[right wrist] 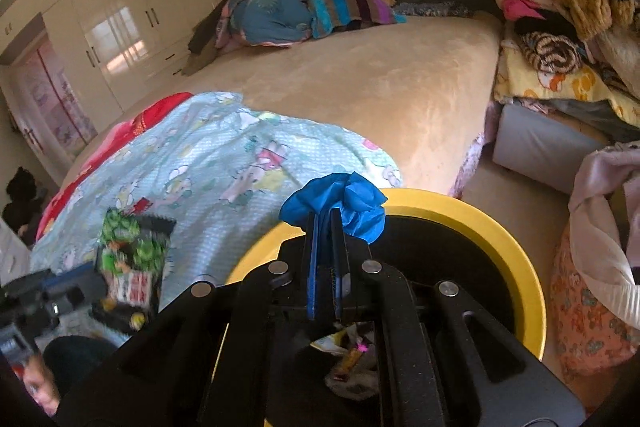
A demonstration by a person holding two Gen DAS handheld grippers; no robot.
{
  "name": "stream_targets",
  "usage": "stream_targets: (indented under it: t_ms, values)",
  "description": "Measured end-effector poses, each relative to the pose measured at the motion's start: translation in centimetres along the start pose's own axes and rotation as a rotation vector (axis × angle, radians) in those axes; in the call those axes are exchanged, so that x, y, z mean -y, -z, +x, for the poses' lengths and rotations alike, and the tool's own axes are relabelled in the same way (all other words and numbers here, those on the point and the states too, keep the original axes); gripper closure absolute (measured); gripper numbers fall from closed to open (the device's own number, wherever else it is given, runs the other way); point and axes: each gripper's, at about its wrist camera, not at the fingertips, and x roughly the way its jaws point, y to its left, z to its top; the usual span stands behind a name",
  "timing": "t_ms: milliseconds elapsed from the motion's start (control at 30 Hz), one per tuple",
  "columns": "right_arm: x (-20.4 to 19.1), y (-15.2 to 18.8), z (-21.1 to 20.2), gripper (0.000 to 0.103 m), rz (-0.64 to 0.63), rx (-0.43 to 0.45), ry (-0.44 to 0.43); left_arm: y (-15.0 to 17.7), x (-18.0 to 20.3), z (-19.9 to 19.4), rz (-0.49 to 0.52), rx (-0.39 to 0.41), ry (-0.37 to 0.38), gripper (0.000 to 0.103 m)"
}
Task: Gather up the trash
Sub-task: 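Carry the green packet and blue wrapper over the yellow bin, then open both tools to drop the packet and wrapper into the bin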
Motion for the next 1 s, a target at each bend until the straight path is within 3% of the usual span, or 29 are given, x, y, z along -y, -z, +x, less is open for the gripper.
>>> stream_targets:
  t_ms: [300, 400, 467, 500, 533, 567, 600, 667, 867, 1000]
  values:
    - [3.7, 0.1, 0.2, 0.100, 0.062, -0.055, 0.014, 1.1, 1.9, 3.2, 0.022, -0.084, 0.029, 0.096]
    - [4.8, 0.4, 1.0, 0.095, 0.086, -0.128, -0.015, 1.3, 2.4, 4.7, 0.026, -0.115, 0.036, 0.095]
    - [5.2, 0.7, 1.3, 0.080, 0.096, -0.153, 0.027, 1.4, 2.5, 5.5, 0.028, -0.130, 0.026, 0.078]
    - [5.5, 0.8, 1.3, 0.079, 0.108, -0.151, 0.037, 1.6, 2.4, 5.9, 0.025, -0.137, 0.018, 0.071]
    - [5.7, 0.8, 1.2, 0.076, 0.117, -0.149, 0.038, 1.6, 2.3, 5.9, 0.023, -0.133, 0.010, 0.052]
    - [5.7, 0.8, 1.1, 0.071, 0.117, -0.144, 0.055, 1.6, 2.1, 5.7, 0.023, -0.122, 0.002, 0.043]
    - [5.6, 0.6, 0.9, 0.068, 0.107, -0.133, 0.074, 1.6, 2.0, 5.4, 0.025, -0.112, -0.005, 0.040]
    - [5.4, 0.4, 0.4, 0.057, 0.105, -0.102, 0.090, 1.4, 1.6, 4.9, 0.022, -0.088, -0.035, 0.018]
    - [2.9, -0.6, -1.1, 0.042, 0.065, -0.007, 0.076, 0.5, -0.1, 2.5, -0.031, -0.005, -0.096, 0.008]
    - [0.9, -1.1, -1.9, 0.034, 0.027, 0.037, 0.041, 0.1, -1.0, 1.0, -0.046, 0.037, -0.142, 0.007]
